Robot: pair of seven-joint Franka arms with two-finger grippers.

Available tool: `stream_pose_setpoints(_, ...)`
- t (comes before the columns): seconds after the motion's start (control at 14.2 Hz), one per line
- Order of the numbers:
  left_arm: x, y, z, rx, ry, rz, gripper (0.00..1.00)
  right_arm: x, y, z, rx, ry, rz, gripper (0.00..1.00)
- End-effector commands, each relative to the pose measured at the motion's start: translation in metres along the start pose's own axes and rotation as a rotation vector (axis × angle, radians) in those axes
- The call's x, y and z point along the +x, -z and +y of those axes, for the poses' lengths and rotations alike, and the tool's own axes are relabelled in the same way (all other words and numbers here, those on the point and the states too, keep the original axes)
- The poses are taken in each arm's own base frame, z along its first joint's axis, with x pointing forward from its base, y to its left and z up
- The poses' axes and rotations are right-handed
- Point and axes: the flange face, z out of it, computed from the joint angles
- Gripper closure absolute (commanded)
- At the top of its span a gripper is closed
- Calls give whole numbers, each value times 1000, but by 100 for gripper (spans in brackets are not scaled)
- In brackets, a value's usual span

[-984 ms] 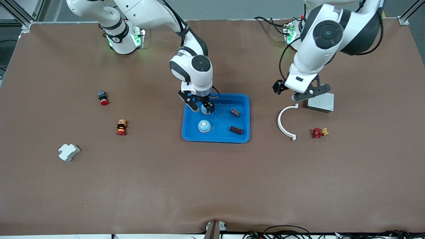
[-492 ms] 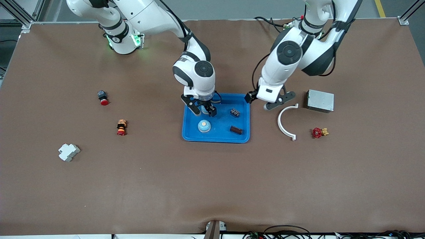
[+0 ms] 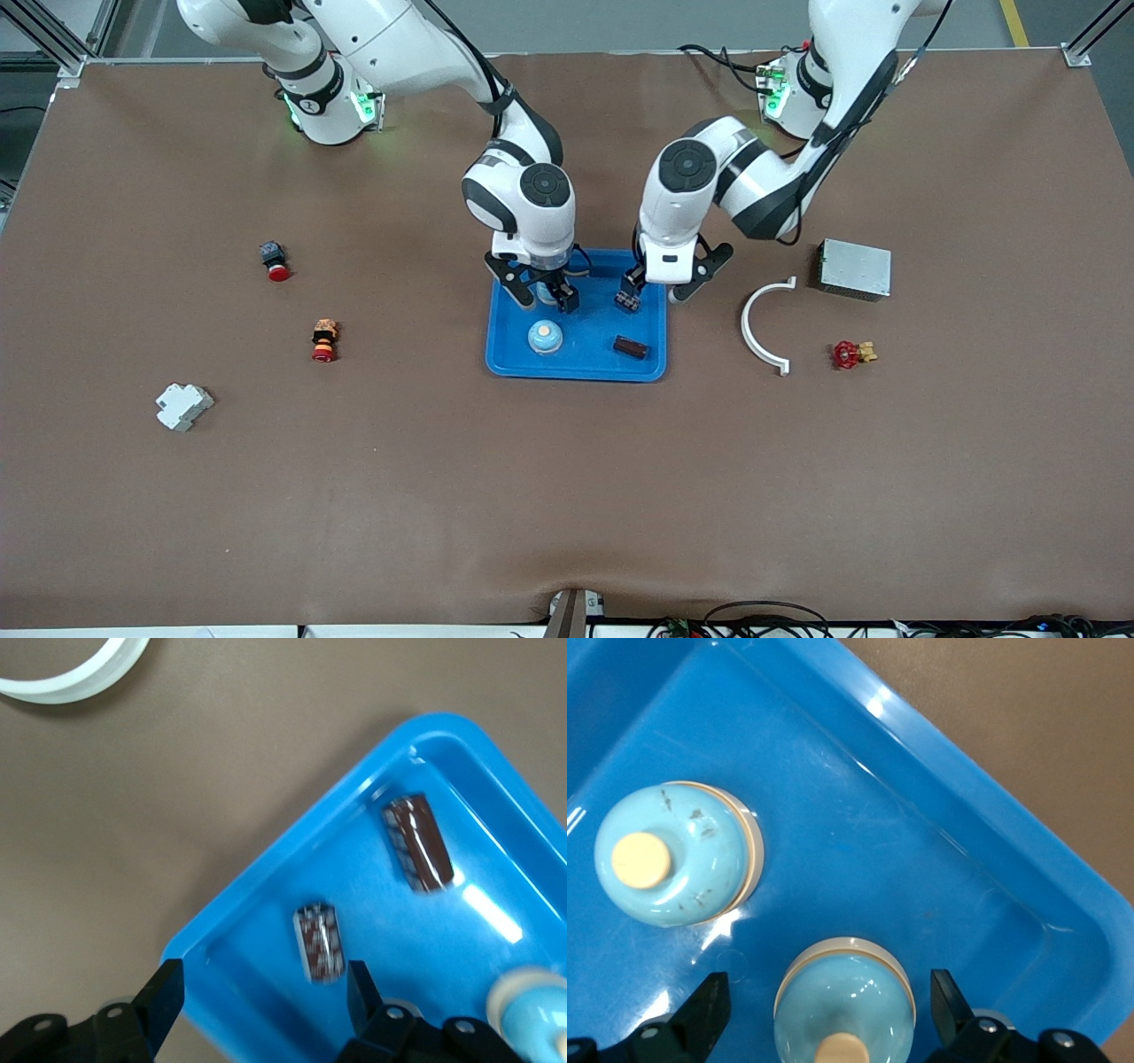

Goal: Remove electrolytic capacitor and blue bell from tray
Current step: 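Grasp a blue bell with the right gripper while the left gripper grasps a capacitor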

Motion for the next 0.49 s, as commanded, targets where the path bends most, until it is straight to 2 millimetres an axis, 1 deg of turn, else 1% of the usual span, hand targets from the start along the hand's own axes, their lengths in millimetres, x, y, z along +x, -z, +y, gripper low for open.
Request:
stream_pose_setpoints(0.0,-6,-30,23,-4,80,16,21,-7,-3,-5,13,-15,10,0)
stream_pose_setpoints(0.07,-5,-36,26,-4,100,22,21,-7,-3,-5,13,-14,10,0)
stream_pose_setpoints(0.14,-4,-41,27,-1,104,23,22,-6,-3,-5,13,-15,10,11)
stream_pose_setpoints(0.21,-3,-42,28,-1,106,23,24,-6,-3,-5,13,-14,10,31)
stream_pose_setpoints(0.28,-3,-46,28,-1,109,13,25,-6,-2,-5,15,-14,9,64)
stream_pose_setpoints(0.35,-4,-59,27,3,112,-8,29,-7,0,-6,16,-21,2,100)
stream_pose_setpoints(0.42,-5,-63,27,0,113,-20,32,-6,1,-6,15,-36,1,100)
